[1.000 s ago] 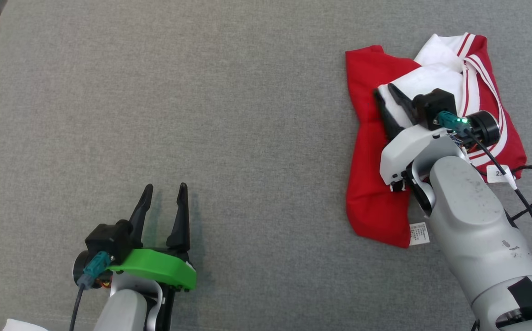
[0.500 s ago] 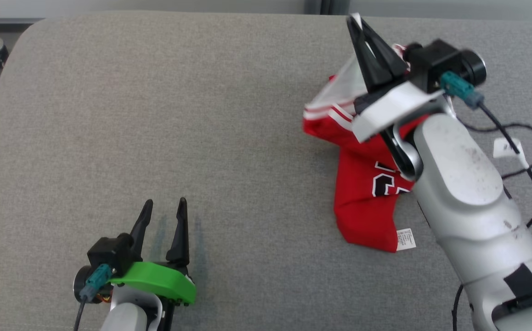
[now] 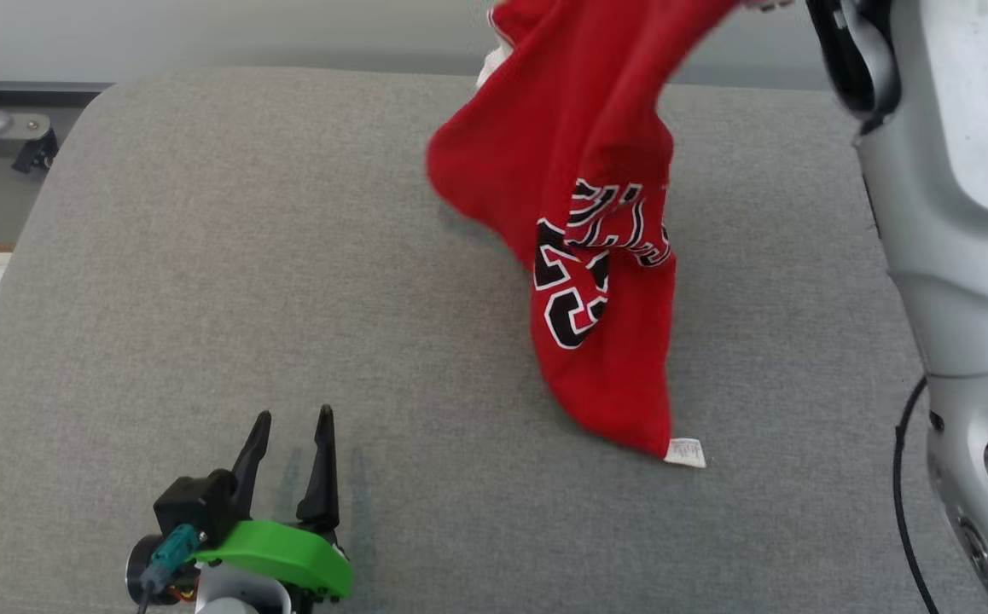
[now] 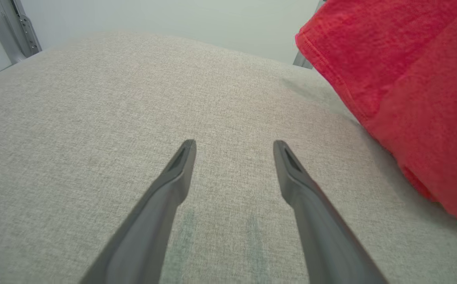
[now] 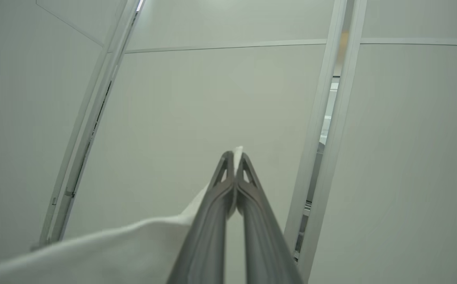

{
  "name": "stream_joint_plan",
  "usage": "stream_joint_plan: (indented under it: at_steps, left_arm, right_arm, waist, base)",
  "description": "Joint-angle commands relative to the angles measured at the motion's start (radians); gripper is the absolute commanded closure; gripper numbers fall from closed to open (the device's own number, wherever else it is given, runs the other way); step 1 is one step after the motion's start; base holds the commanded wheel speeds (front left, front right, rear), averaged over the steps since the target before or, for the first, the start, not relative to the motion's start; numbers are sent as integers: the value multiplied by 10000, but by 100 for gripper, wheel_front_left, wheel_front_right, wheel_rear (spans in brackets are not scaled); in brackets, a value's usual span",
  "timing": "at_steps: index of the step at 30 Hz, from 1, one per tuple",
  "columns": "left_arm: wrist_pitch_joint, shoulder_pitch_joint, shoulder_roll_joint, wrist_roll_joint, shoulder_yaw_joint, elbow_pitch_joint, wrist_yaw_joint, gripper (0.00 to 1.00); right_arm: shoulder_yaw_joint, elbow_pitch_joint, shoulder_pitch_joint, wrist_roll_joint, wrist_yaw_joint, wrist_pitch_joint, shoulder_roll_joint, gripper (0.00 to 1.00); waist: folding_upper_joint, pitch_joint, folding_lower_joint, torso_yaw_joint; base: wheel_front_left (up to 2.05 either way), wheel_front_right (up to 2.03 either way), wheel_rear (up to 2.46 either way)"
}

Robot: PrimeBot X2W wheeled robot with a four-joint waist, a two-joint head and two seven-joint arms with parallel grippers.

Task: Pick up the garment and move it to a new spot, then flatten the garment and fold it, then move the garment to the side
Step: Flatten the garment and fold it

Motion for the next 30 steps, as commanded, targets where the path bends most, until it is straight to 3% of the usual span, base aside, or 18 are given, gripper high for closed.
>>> stream_joint_plan:
  at_steps: [1, 5, 13, 21, 30]
  left_arm:
    - [7, 109, 30, 99, 84, -15, -28, 0]
    - [7, 284, 32, 170, 199, -37, -28, 0]
    - [8, 104, 34, 223, 71, -86, -28, 0]
    - [8, 114, 35, 207, -199, -57, -28, 0]
    - [8, 334, 35, 176, -263, -33, -28, 0]
  right_arm:
    - [8, 208, 607, 129, -8, -16, -232, 100]
    - [337, 685, 1936, 464, -8, -18, -1001, 100]
    - [54, 1543, 4806, 1046, -8, -20, -2250, 100]
    - [-554, 1564, 6863, 898, -8, -20, -2466, 100]
    - [-1586, 1203, 9162, 421, -8, -18, -2058, 100]
  waist:
    - [0, -84, 0, -119]
    - [0, -95, 0, -388]
    - [0, -69, 0, -943]
    - [0, -145, 0, -1259]
    - [0, -244, 0, -1273]
  base:
    - [0, 0, 0]
    - [0, 0, 0]
    - [0, 0, 0]
    - [0, 0, 0]
    - [0, 0, 0]
